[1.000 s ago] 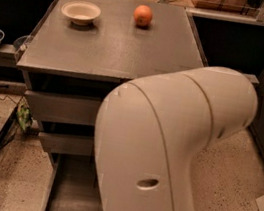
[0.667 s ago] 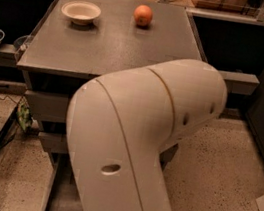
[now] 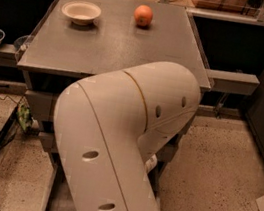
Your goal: Place blue plastic bottle into bottom drawer
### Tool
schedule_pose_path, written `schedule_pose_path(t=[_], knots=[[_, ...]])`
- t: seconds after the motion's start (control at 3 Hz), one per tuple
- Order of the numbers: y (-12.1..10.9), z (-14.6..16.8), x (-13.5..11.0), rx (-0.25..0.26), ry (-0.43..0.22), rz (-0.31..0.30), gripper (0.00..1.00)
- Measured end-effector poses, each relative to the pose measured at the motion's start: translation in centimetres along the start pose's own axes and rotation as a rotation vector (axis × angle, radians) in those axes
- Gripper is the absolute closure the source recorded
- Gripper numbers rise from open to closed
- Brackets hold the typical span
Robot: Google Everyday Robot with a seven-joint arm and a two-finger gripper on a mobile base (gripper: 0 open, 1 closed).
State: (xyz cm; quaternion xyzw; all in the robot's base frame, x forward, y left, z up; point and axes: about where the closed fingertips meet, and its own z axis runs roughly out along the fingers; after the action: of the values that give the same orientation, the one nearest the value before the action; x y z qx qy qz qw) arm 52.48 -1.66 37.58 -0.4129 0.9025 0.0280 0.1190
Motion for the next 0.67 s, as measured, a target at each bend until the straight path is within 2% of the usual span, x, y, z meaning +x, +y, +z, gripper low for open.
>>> schedule_pose_path(t=[0.33, 0.67], knots=[[0.1, 0.3, 0.7, -0.049, -0.047, 0.03, 1.0], [-0.3, 3.3, 3.6, -0.165, -0.087, 0.113, 1.0]])
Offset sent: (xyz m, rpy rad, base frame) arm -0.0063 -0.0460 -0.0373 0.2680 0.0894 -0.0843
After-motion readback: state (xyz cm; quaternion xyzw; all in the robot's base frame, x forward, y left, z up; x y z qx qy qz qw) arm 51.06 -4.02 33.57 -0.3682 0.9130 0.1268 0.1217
